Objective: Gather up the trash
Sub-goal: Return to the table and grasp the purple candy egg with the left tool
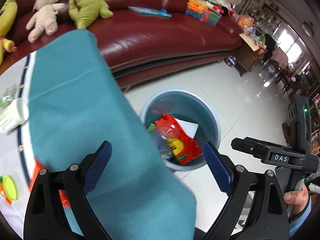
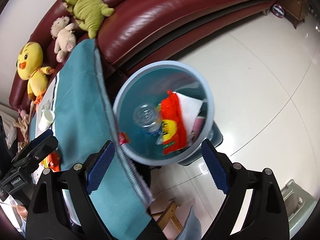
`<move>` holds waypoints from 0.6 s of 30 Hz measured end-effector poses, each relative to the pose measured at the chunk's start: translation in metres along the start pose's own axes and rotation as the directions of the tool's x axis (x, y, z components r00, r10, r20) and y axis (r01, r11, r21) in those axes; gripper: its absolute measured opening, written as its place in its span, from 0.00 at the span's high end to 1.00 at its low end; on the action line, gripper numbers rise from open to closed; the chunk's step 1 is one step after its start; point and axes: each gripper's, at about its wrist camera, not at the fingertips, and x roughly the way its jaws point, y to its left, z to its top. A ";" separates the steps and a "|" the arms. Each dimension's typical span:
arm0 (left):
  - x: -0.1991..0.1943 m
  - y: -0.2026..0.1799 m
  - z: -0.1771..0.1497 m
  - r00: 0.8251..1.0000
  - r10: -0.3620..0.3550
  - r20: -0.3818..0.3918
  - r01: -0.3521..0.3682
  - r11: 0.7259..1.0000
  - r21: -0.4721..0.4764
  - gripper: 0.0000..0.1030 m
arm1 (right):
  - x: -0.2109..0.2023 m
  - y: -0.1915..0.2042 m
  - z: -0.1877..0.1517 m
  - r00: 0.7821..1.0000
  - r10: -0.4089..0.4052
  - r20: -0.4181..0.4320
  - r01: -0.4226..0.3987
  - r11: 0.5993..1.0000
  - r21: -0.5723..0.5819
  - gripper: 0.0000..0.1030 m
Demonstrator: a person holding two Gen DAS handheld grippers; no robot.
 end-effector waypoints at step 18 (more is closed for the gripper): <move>-0.089 0.102 -0.094 0.996 0.072 0.047 -0.069 0.995 -0.067 0.07 | 0.023 0.121 -0.087 0.992 0.020 -0.124 -0.043 0.981 -0.187 0.15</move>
